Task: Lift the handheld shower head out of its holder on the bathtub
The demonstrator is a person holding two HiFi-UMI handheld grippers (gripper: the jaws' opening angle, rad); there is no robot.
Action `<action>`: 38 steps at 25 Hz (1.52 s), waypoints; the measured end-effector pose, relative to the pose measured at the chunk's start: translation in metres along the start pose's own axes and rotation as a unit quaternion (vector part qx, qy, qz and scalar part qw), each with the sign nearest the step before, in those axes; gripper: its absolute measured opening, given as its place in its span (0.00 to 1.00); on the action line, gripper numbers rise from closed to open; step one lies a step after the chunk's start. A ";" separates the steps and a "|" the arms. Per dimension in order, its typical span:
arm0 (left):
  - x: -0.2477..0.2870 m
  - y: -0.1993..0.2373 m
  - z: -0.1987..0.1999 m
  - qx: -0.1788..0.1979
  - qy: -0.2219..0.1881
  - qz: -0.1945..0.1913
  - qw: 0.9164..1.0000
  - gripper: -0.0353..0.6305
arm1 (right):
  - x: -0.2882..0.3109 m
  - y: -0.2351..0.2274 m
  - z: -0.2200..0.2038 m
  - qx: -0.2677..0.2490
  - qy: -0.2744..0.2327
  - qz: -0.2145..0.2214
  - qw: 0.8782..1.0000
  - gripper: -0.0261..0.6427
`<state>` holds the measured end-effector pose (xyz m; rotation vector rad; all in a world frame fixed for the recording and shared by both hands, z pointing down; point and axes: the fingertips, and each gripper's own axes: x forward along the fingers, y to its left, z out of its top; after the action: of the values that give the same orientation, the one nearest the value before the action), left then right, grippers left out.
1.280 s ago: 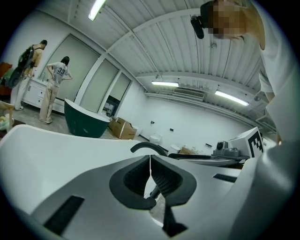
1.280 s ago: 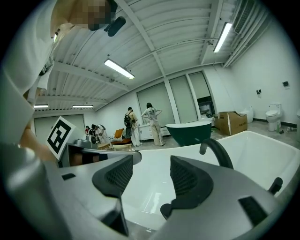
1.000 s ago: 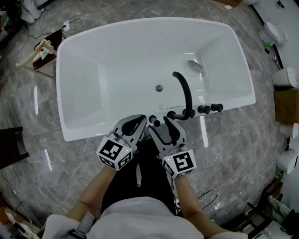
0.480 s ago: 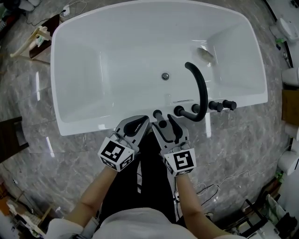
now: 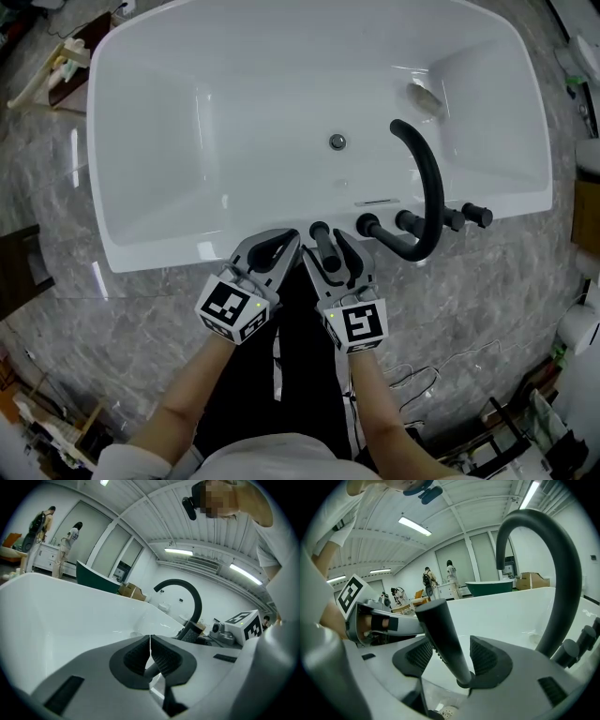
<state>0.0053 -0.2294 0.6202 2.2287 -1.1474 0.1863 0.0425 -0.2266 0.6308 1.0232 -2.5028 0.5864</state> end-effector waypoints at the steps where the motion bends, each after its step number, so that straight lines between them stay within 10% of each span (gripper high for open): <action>1: 0.001 0.002 -0.004 -0.003 0.002 0.001 1.000 0.07 | 0.003 -0.002 -0.003 -0.001 0.001 -0.001 1.000 0.42; 12: 0.011 0.009 -0.023 -0.015 0.011 0.002 1.000 0.07 | 0.024 -0.011 -0.017 -0.034 0.015 0.003 0.999 0.41; 16: 0.014 0.010 -0.022 -0.013 0.009 0.004 1.000 0.07 | 0.027 -0.006 -0.015 -0.071 0.015 0.003 0.997 0.23; 38: 0.003 0.000 0.006 0.003 -0.004 0.004 1.000 0.07 | 0.016 0.002 0.009 -0.093 0.013 -0.009 0.996 0.22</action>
<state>0.0063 -0.2350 0.6165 2.2318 -1.1621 0.1837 0.0289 -0.2394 0.6304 0.9597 -2.4692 0.3505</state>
